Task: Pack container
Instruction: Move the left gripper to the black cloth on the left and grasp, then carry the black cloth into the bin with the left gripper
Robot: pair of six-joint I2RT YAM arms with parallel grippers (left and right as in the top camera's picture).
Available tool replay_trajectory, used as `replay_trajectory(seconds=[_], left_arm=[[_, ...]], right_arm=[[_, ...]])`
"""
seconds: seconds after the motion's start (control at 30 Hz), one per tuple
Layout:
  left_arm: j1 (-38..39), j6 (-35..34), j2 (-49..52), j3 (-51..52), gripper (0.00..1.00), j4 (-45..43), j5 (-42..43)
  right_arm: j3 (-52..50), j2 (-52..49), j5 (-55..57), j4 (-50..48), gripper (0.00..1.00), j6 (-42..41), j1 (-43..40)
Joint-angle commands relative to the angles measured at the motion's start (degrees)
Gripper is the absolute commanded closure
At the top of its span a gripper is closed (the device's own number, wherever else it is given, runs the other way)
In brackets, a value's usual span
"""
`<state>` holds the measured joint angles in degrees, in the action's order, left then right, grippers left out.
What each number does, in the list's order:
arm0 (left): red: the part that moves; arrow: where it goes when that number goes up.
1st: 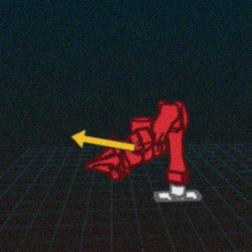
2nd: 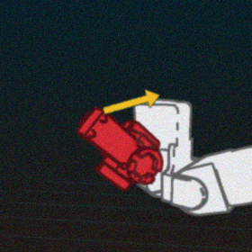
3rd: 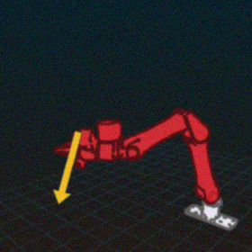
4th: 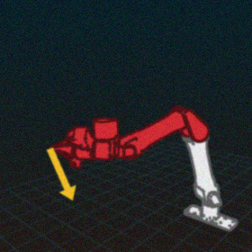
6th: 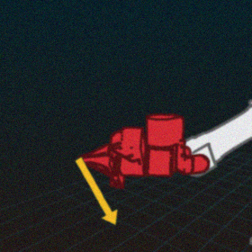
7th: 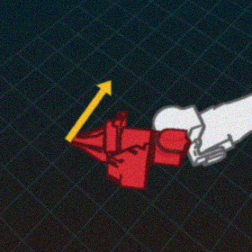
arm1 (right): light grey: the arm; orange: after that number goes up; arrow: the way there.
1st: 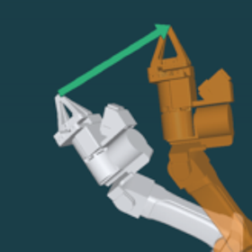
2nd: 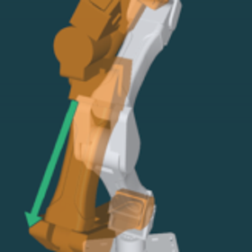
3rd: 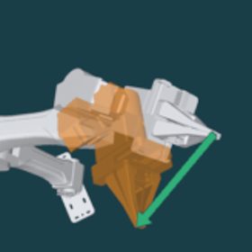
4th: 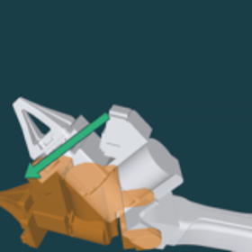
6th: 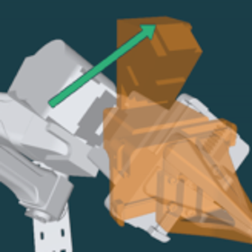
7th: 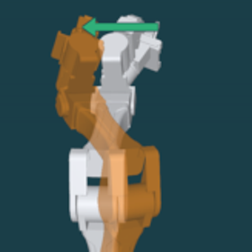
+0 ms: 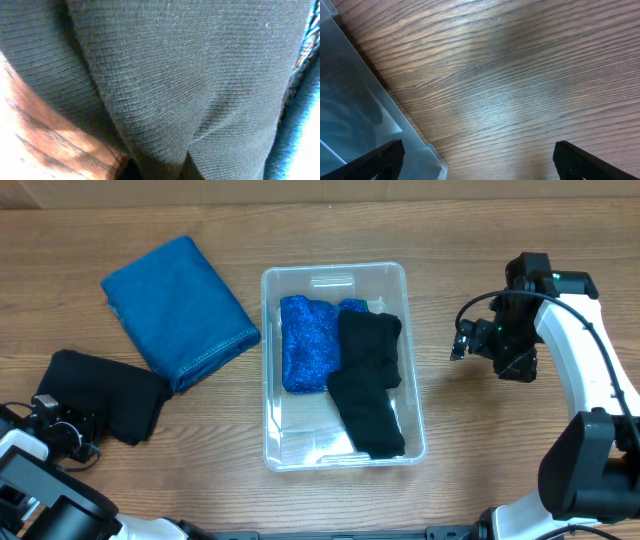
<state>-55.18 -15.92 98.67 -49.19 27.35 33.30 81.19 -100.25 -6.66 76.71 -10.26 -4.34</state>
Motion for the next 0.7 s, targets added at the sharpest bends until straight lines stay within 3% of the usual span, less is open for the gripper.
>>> replay_trajectory(seconds=[0.0,0.1,0.27,0.43,0.53,0.67], left_arm=[[0.57,2.32,0.2,1.29,0.96,0.94,9.4],[0.57,3.19,-4.85,1.29,0.96,3.15,12.98],[0.57,3.91,-24.81,0.5,0.96,12.55,18.82],[2.08,-0.63,-43.95,-2.62,0.96,18.1,23.41],[8.59,-1.09,-47.01,-6.36,0.96,22.32,25.68],[26.69,-1.66,-46.99,-10.29,0.96,23.56,23.21]], right_arm=[[-0.04,0.24,-0.26,-0.07,0.0,0.24,0.13],[-0.04,0.24,-0.26,-0.04,0.0,0.24,0.13],[-0.04,0.24,-0.26,0.11,0.0,0.22,0.13],[-0.04,0.24,-0.79,0.11,0.0,0.22,0.13],[-0.04,0.24,-0.94,0.07,0.0,0.22,0.13],[-0.04,0.24,-0.92,-0.02,0.0,0.22,0.13]])
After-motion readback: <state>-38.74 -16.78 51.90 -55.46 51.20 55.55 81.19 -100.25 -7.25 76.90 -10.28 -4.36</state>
